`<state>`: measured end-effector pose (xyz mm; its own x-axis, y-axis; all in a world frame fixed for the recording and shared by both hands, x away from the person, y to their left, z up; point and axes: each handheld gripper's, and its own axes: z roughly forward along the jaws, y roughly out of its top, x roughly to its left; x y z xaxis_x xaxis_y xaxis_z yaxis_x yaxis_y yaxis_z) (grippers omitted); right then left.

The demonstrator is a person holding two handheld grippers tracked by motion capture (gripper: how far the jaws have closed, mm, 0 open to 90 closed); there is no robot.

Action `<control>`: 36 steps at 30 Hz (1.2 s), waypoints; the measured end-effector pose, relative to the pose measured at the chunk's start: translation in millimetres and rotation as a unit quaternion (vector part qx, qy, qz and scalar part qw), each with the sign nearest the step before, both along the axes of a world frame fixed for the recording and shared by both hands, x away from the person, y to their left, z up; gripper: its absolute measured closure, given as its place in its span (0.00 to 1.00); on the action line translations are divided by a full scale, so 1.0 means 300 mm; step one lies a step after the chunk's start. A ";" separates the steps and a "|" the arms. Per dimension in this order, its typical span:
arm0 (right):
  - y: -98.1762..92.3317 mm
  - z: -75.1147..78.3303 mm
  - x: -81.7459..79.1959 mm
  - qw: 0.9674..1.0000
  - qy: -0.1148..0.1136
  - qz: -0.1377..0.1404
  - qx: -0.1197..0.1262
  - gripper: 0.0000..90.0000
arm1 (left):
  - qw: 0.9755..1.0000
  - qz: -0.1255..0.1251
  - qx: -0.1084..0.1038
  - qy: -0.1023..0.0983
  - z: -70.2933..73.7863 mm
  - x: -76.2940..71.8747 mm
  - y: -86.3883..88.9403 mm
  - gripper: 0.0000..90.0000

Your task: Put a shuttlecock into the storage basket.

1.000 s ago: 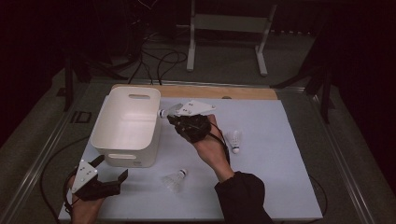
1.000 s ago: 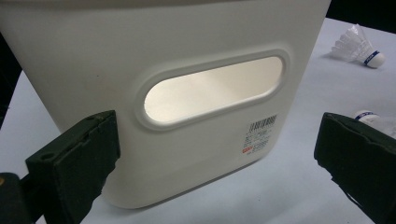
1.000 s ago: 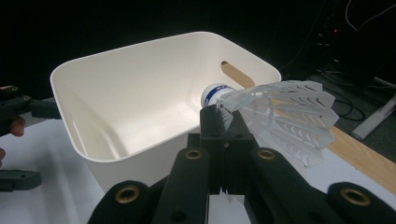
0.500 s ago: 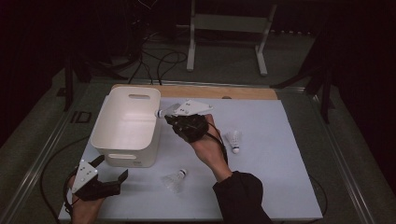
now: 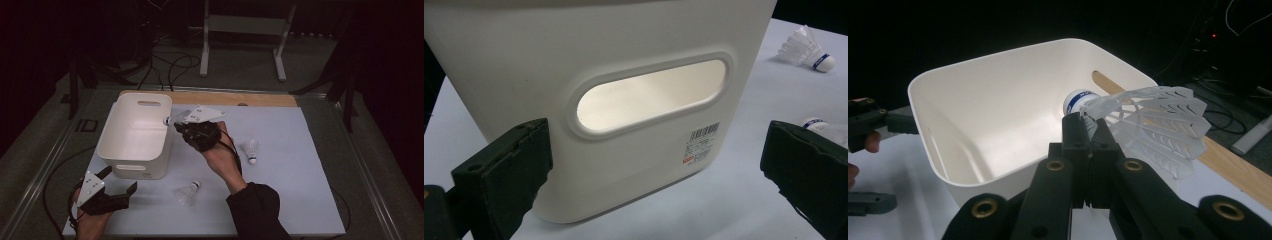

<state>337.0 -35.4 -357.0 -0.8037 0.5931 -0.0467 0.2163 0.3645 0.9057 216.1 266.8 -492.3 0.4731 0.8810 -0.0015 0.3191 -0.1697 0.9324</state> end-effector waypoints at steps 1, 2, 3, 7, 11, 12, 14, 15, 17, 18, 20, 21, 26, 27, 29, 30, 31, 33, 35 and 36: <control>0.000 0.000 0.000 1.000 0.000 0.000 0.000 0.99 | 1.000 0.000 0.000 0.000 0.000 0.000 0.000 0.01; 0.004 0.001 0.001 1.000 -0.001 0.001 0.000 0.99 | 1.000 0.000 0.001 0.000 0.000 0.001 0.001 0.01; 0.005 0.002 0.001 1.000 -0.001 0.002 0.000 0.99 | 1.000 0.000 0.002 -0.001 0.000 0.001 0.000 0.01; 0.013 0.004 0.000 1.000 -0.001 0.003 0.001 0.99 | 1.000 0.000 0.000 0.000 0.000 0.000 0.000 0.01; 0.020 0.007 0.001 1.000 -0.003 0.005 0.000 0.99 | 1.000 -0.001 0.001 -0.001 0.000 0.000 0.000 0.01; 0.021 0.008 0.002 1.000 -0.005 0.006 -0.001 0.99 | 1.000 -0.001 0.001 -0.001 0.000 0.000 0.000 0.01; 0.025 0.008 0.002 1.000 -0.005 0.007 -0.002 0.99 | 1.000 -0.001 0.001 -0.001 0.000 0.000 0.000 0.01; 0.027 0.009 0.002 1.000 -0.004 0.007 -0.002 0.99 | 1.000 -0.001 0.001 -0.001 0.000 0.000 0.000 0.01; 0.030 0.010 0.002 1.000 -0.005 0.009 -0.001 0.99 | 1.000 -0.001 0.001 0.000 0.000 0.000 0.001 0.01; 0.032 0.010 0.002 1.000 -0.005 0.009 -0.001 0.99 | 1.000 -0.001 0.001 0.000 0.000 0.000 0.001 0.01; 0.036 0.009 0.004 1.000 -0.007 0.011 -0.001 0.99 | 1.000 -0.001 0.001 0.000 0.001 0.000 0.001 0.01; 0.038 0.010 0.003 1.000 -0.005 0.010 -0.001 0.99 | 1.000 -0.001 0.000 0.000 0.000 0.000 0.001 0.01; 0.048 0.009 0.003 1.000 -0.007 0.014 -0.004 0.99 | 1.000 -0.002 0.001 0.000 0.000 0.000 0.000 0.01; 0.049 0.009 0.003 1.000 -0.007 0.014 -0.003 0.99 | 1.000 -0.002 0.001 0.000 0.000 0.000 0.000 0.01; 0.052 0.008 0.004 1.000 -0.007 0.015 -0.004 0.99 | 1.000 -0.001 0.000 0.000 0.001 -0.001 0.000 0.01; 0.053 0.007 0.005 1.000 -0.009 0.017 -0.005 0.99 | 1.000 -0.002 0.000 0.000 0.001 -0.001 0.001 0.01; 0.053 0.007 0.005 1.000 -0.009 0.017 -0.005 0.99 | 1.000 -0.002 0.000 0.000 0.001 -0.001 0.001 0.01; 0.058 0.007 0.003 1.000 -0.007 0.017 -0.003 0.99 | 1.000 -0.002 0.000 0.000 0.001 -0.001 0.000 0.01; 0.061 0.007 0.003 1.000 -0.009 0.019 -0.004 0.99 | 1.000 -0.002 0.000 0.001 0.001 -0.001 0.000 0.01; 0.062 0.007 0.004 1.000 -0.009 0.020 -0.004 0.99 | 1.000 -0.002 0.001 0.001 0.001 -0.001 0.001 0.01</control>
